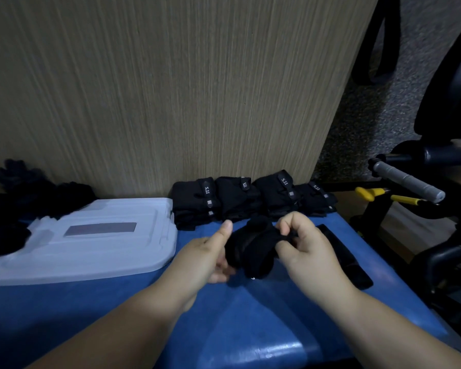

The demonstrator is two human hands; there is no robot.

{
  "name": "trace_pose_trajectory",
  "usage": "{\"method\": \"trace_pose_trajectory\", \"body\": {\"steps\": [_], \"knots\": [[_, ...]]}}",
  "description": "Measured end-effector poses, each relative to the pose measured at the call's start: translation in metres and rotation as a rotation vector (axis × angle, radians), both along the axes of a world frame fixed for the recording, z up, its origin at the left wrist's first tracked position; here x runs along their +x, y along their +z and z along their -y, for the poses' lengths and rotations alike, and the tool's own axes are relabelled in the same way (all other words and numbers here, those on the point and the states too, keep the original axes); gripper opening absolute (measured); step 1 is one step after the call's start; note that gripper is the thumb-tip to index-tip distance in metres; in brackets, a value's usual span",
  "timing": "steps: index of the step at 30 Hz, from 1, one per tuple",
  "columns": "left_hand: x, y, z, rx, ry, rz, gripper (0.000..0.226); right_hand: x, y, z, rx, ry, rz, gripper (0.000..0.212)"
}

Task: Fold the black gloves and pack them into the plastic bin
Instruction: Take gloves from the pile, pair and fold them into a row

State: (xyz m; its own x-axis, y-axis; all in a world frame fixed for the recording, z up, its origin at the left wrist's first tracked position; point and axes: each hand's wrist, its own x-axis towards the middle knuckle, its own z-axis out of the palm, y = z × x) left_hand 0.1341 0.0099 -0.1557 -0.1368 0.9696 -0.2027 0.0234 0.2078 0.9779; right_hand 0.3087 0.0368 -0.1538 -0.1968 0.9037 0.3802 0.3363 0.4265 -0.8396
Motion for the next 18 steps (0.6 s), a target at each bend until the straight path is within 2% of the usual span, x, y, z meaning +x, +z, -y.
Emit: {"method": "trace_pose_trajectory", "body": {"steps": [3,6,9,12,14,18], "knots": [[0.001,0.002,0.002,-0.122,-0.093,-0.007,0.065,-0.001,-0.002,0.001,-0.045,0.067,-0.048,0.028],[0.003,0.004,0.004,-0.180,-0.112,0.180,0.049,-0.003,-0.003,0.002,-0.155,0.160,-0.236,0.033],[0.007,0.007,0.005,-0.212,-0.105,0.469,0.032,-0.007,-0.001,0.005,-0.271,0.242,-0.434,0.039],[0.010,0.006,0.000,-0.092,0.092,0.644,0.042,-0.004,0.001,0.007,-0.351,0.274,-0.427,0.040],[0.008,0.007,-0.003,0.016,0.231,0.628,0.054,-0.001,0.003,0.007,-0.416,0.287,-0.381,0.034],[0.007,0.006,-0.005,0.148,0.232,0.479,0.065,-0.001,0.009,0.008,-0.624,0.322,-0.560,0.027]]}}
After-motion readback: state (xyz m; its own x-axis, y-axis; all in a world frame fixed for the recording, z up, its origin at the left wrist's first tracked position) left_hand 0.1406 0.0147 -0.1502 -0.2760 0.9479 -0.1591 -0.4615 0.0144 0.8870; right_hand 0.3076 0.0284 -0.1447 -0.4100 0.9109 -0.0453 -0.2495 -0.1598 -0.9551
